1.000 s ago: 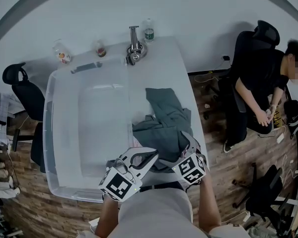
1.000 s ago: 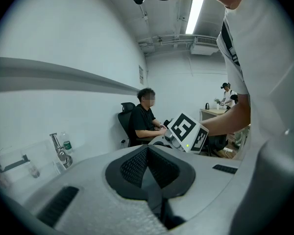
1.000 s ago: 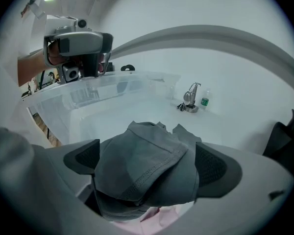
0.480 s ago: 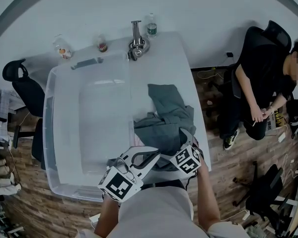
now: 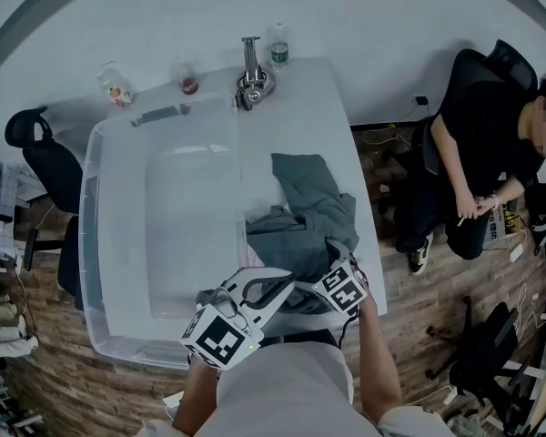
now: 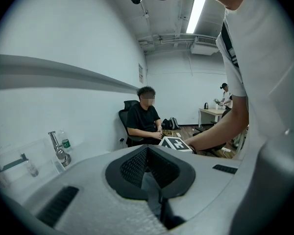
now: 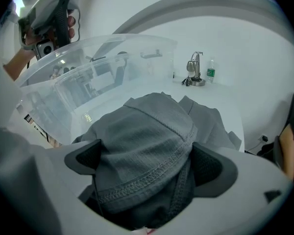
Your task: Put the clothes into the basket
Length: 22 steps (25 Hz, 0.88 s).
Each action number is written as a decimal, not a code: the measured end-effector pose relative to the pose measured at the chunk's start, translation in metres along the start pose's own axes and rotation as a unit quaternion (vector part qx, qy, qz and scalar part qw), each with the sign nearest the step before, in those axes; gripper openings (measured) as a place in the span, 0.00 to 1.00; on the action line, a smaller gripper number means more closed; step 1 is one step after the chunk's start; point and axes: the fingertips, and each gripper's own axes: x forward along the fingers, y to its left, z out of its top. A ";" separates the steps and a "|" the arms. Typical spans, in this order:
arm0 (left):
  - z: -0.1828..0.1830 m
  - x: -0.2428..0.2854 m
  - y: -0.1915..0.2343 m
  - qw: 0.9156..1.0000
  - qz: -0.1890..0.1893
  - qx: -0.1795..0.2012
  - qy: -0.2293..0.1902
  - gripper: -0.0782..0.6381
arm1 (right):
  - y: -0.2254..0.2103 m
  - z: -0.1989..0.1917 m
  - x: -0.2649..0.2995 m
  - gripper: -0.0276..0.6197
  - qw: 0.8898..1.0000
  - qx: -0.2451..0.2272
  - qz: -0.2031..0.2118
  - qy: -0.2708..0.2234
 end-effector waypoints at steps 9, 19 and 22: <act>0.003 0.000 0.002 1.000 0.007 -0.009 -0.002 0.12 | 0.000 -0.003 -0.004 0.71 1.000 0.025 0.006 0.009; -0.004 0.005 0.003 0.999 0.024 0.002 0.030 0.12 | -0.006 0.004 -0.015 0.27 0.999 0.047 0.016 -0.013; -0.004 0.005 0.006 0.999 0.037 -0.004 0.035 0.12 | -0.006 0.008 -0.020 0.24 0.998 0.056 0.023 -0.031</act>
